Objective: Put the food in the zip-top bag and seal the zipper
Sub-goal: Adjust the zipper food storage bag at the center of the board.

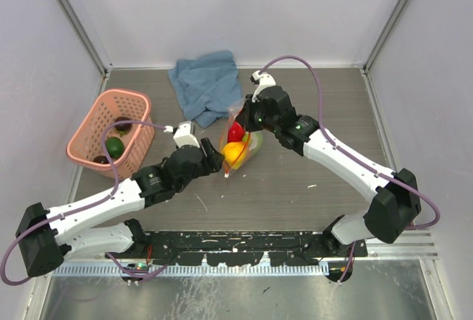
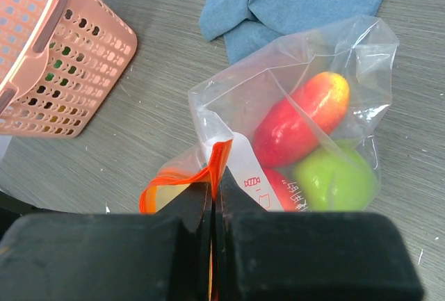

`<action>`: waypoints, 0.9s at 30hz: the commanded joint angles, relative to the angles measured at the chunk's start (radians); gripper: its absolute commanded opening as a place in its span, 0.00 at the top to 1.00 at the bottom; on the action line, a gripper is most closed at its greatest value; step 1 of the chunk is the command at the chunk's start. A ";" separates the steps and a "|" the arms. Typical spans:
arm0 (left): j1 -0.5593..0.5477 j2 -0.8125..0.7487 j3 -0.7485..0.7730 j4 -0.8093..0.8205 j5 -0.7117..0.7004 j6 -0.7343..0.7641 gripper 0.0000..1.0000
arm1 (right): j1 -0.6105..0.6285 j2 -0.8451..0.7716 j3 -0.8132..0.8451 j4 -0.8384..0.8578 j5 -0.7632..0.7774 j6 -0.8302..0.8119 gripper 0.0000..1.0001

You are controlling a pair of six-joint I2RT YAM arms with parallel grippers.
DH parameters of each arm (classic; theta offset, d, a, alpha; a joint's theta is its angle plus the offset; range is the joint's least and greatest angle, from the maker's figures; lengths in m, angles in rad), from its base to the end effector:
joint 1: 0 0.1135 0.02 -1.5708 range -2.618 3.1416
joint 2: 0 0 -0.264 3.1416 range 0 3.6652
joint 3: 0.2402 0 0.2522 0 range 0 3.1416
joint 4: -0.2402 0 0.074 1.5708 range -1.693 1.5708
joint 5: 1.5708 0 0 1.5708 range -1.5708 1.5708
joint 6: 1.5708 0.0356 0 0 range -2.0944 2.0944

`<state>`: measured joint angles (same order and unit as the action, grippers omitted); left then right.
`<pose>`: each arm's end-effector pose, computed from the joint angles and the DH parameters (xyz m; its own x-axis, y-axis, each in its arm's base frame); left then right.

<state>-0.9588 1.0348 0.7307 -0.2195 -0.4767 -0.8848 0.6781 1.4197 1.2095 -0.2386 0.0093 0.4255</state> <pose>0.1446 -0.1775 0.2716 -0.5680 -0.3874 -0.7261 0.0938 0.8460 -0.5248 0.2581 0.2074 0.3345 -0.5640 0.0757 -0.8223 -0.4259 0.8264 0.3682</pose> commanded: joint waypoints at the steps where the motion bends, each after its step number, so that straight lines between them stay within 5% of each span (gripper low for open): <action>1: 0.009 0.009 0.006 0.008 0.052 -0.029 0.44 | -0.006 -0.045 0.002 0.059 -0.002 0.003 0.99; 19: 0.008 0.144 0.016 0.033 0.197 -0.063 0.63 | -0.015 -0.050 -0.018 0.092 -0.010 0.010 0.99; 27: 0.008 0.118 0.081 -0.014 0.170 0.005 0.96 | -0.029 -0.051 -0.015 0.077 0.006 -0.002 0.99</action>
<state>-0.9535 1.1831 0.7395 -0.2291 -0.2935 -0.9249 0.6655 1.4197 1.1862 -0.2096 -0.0017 0.4255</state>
